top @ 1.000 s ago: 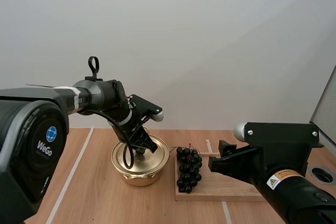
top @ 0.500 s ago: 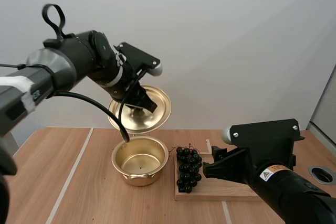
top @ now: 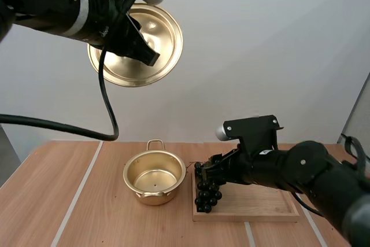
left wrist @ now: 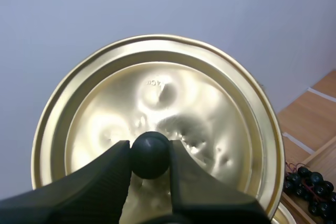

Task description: Open the lid, put the grape in the pot, and close it

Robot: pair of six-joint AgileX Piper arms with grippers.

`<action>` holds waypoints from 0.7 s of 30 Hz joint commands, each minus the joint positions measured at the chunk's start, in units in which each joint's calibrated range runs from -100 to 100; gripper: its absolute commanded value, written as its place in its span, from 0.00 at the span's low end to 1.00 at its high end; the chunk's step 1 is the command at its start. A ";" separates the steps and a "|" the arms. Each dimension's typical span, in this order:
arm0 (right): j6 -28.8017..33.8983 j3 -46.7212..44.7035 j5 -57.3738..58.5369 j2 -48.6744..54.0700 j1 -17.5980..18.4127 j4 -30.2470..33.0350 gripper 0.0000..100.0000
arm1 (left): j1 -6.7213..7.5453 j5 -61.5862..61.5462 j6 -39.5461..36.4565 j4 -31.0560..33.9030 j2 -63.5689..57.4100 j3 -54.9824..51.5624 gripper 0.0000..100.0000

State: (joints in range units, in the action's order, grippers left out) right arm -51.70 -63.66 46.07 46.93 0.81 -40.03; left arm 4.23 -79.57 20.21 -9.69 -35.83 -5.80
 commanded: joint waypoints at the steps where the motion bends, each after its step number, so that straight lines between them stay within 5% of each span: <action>1: -0.86 2.98 -0.08 -7.65 0.40 -0.89 1.00 | 0.10 -0.46 -0.44 1.76 -4.19 2.63 0.00; 9: -0.86 7.46 -8.85 -22.42 4.47 -0.89 1.00 | 0.10 -2.14 -0.58 2.28 -6.62 3.49 0.00; 21: -0.86 7.74 -18.01 -33.25 4.46 -0.32 1.00 | 0.10 -3.48 -0.69 2.28 -6.62 3.49 0.00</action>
State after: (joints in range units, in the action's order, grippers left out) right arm -51.88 -56.29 30.45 14.46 5.21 -40.70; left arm 4.23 -83.20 20.03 -7.31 -42.04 -2.55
